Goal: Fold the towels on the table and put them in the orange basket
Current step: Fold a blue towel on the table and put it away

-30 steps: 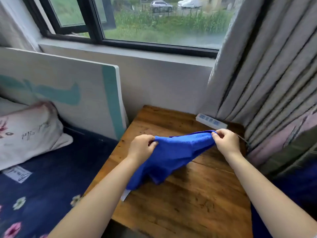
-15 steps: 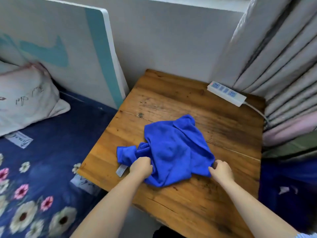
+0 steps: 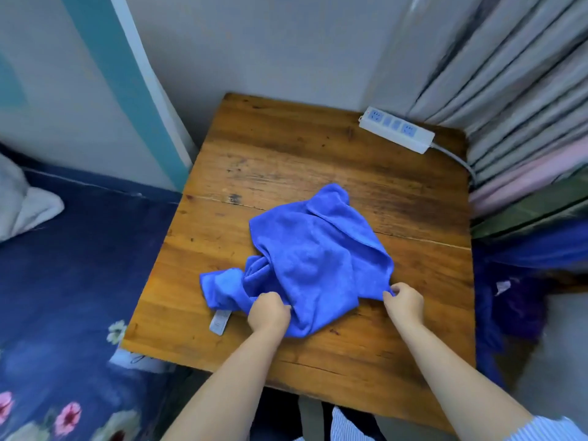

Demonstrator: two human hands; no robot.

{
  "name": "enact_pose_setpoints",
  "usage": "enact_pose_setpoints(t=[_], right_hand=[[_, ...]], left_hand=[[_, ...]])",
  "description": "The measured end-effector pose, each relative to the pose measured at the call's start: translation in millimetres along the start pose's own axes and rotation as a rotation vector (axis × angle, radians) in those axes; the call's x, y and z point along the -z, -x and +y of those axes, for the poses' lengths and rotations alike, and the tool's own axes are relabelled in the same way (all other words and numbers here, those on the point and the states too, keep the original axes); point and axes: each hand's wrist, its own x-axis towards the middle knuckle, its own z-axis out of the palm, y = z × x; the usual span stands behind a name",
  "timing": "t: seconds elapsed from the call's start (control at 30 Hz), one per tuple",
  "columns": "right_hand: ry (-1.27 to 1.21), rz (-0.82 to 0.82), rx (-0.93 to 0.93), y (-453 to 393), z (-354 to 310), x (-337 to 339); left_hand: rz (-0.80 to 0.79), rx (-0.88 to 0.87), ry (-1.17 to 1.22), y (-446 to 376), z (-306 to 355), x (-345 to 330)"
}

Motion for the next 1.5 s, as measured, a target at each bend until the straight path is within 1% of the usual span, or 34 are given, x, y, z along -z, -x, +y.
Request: enact_pose_setpoints(t=[0.1, 0.2, 0.27, 0.33, 0.43, 0.5, 0.57, 0.63, 0.7, 0.77, 0.83, 0.9, 0.97, 1.03, 1.1, 1.17, 1.27, 1.33, 1.37, 1.43, 1.5], right_hand=[[-0.013, 0.045, -0.05, 10.9, -5.9, -5.6], [-0.092, 0.119, -0.073, 20.2, -12.8, -9.7], [-0.183, 0.186, -0.083, 27.4, -19.7, -7.8], [-0.334, 0.254, -0.082, 29.4, -32.9, -1.8], [-0.557, 0.341, -0.071, 22.2, -65.3, 16.3], [-0.608, 0.369, -0.055, 13.8, -86.0, 26.0], [-0.612, 0.363, -0.067, 5.5, -98.5, 28.7], [-0.739, 0.274, -0.124, 0.1, -106.7, 19.9], [-0.859, 0.131, -0.171, 3.3, -108.8, 7.0], [-0.793, 0.004, -0.18, 10.8, -106.1, -11.6], [-0.641, -0.019, -0.175, 22.3, -100.9, -25.8], [-0.477, 0.01, -0.126, 31.6, -94.5, -37.0], [-0.278, 0.07, -0.02, 39.0, -90.1, -42.9], [-0.151, 0.143, 0.075, 40.1, -91.3, -44.1], [-0.035, 0.191, 0.13, 37.4, -96.2, -42.2], [0.083, 0.197, 0.167, 32.2, -102.1, -40.2], [0.215, 0.134, 0.155, 24.6, -109.1, -39.7], [0.224, 0.097, 0.103, 20.6, -110.9, -39.7], [0.189, 0.085, 0.071, 19.2, -111.7, -38.9], [-0.007, 0.063, -0.004, 15.1, -112.3, -34.0], [-0.323, 0.062, -0.102, 10.1, -114.1, -21.7]], left_hand=[[-0.056, -0.076, 0.046, -4.9, -4.1, 3.6], [-0.047, -0.188, 0.214, -7.9, -7.9, 22.6], [0.018, -0.285, 0.354, -8.0, -14.8, 43.6], [0.123, -0.366, 0.512, -9.1, -23.6, 73.7], [0.313, -0.419, 0.702, -12.8, -41.4, 125.7], [0.432, -0.41, 0.761, -18.4, -54.5, 150.2], [0.476, -0.351, 0.778, -24.8, -66.9, 158.8], [0.438, -0.266, 0.757, -33.6, -81.2, 155.4], [0.384, -0.182, 0.745, -40.7, -91.7, 142.6], [0.364, -0.087, 0.753, -47.9, -99.8, 131.6], [0.326, -0.009, 0.766, -52.3, -103.3, 124.3], [0.262, 0.03, 0.766, -54.3, -104.1, 118.9], [0.211, 0.046, 0.76, -53.8, -102.8, 116.0], [0.202, 0.057, 0.755, -55.8, -100.4, 116.1], [0.219, 0.059, 0.773, -59.2, -98.6, 118.1], [0.244, 0.051, 0.783, -61.4, -97.3, 120.4], [0.27, 0.029, 0.796, -58.7, -93.6, 125.1], [0.275, 0.022, 0.84, -55.8, -91.2, 128.7], [0.278, 0.021, 0.859, -54.0, -89.8, 131.2], [0.284, 0.015, 0.884, -50.9, -86.3, 137.2], [0.309, -0.01, 0.939, -48.7, -82.5, 145.9]])
